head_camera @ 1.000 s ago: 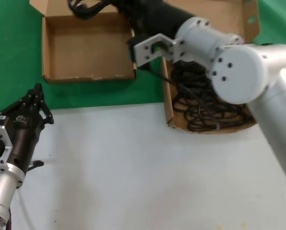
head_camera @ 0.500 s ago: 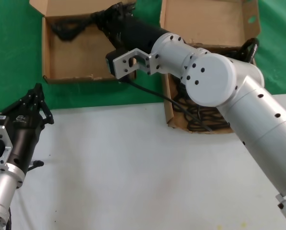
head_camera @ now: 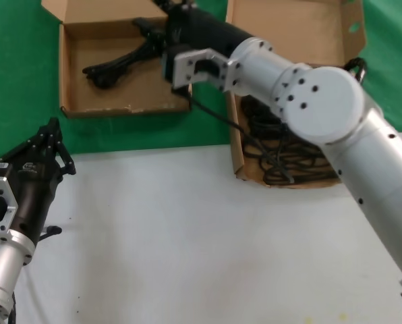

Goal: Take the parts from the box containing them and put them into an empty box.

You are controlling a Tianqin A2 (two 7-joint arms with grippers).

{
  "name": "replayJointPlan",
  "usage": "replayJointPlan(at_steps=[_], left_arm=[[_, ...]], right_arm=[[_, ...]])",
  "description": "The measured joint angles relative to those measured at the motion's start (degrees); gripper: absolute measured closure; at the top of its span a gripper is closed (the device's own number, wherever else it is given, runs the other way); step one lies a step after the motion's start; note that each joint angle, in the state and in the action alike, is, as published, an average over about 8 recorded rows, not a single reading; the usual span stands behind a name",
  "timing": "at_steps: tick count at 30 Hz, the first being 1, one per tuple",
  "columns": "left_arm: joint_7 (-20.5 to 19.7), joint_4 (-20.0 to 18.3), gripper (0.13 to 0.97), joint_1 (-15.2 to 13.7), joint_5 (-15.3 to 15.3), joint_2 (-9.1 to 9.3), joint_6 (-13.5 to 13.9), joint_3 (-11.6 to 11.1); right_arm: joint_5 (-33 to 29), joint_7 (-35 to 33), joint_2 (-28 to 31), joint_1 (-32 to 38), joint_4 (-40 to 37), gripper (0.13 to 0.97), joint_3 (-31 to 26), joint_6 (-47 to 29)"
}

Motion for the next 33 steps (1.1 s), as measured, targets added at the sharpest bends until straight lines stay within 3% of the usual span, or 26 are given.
replayJointPlan(at_steps=[5,19,21,26,33], left_arm=[[0.0,0.0,0.952,0.0,0.0,0.0,0.0,0.0],[0.0,0.0,0.952,0.0,0.0,0.0,0.0,0.0],[0.0,0.0,0.952,0.0,0.0,0.0,0.0,0.0],[0.0,0.0,0.952,0.0,0.0,0.0,0.0,0.0],[0.01,0.0,0.926,0.05,-0.03,0.0,-0.04,-0.02]], right_arm=[[6.51,2.45,0.35,-2.2,1.87,0.744,5.23,-0.43],[25.19,-8.72,-1.92,-7.99,3.01,0.427,20.61,-4.12],[26.77,-10.48,-2.33,-8.58,3.16,0.375,22.29,-4.88],[28.83,-12.92,-2.87,-9.33,3.37,0.356,24.52,-6.04],[29.12,-11.72,-2.43,-10.86,4.27,0.228,24.91,-5.48]])
